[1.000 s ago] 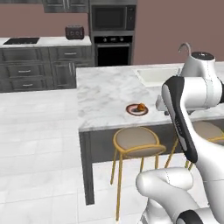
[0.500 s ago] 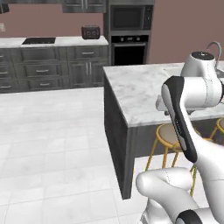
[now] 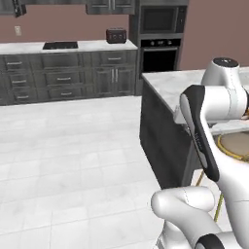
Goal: Take the smaller bowl and place it next to the appetizer plate on the dining counter , and place the larger bowl next to the plate with cooked food.
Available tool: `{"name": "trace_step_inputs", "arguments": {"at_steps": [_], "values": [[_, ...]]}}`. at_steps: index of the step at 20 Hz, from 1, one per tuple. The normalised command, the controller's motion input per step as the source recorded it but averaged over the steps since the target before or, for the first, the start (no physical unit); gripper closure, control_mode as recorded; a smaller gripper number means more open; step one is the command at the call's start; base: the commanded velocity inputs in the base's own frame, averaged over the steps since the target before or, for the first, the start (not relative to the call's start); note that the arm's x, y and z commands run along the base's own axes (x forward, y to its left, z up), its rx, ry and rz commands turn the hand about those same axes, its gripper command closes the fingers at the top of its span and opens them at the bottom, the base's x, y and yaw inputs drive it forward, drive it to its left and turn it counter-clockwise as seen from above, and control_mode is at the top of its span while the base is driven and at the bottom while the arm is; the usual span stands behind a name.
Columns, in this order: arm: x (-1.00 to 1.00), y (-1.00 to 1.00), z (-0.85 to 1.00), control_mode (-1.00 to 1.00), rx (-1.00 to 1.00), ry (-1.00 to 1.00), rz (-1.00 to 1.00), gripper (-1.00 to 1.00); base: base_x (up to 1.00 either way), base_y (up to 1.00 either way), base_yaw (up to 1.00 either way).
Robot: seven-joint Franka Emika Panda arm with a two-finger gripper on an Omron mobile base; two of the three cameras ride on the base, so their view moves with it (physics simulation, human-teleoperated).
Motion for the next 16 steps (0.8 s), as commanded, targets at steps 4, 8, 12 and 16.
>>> {"name": "trace_step_inputs", "arguments": {"at_steps": [4,8,12,16], "values": [[0.00,0.00,0.00,1.00,0.00,0.00,0.00,-1.00,0.93,1.00,-0.14],[0.00,0.00,0.00,1.00,0.00,0.00,0.00,-1.00,1.00,1.00,-0.15],[0.00,0.00,0.00,1.00,0.00,0.00,0.00,-1.00,1.00,1.00,-0.16],[0.00,0.00,0.00,1.00,0.00,0.00,0.00,-1.00,1.00,1.00,-0.15]]}}
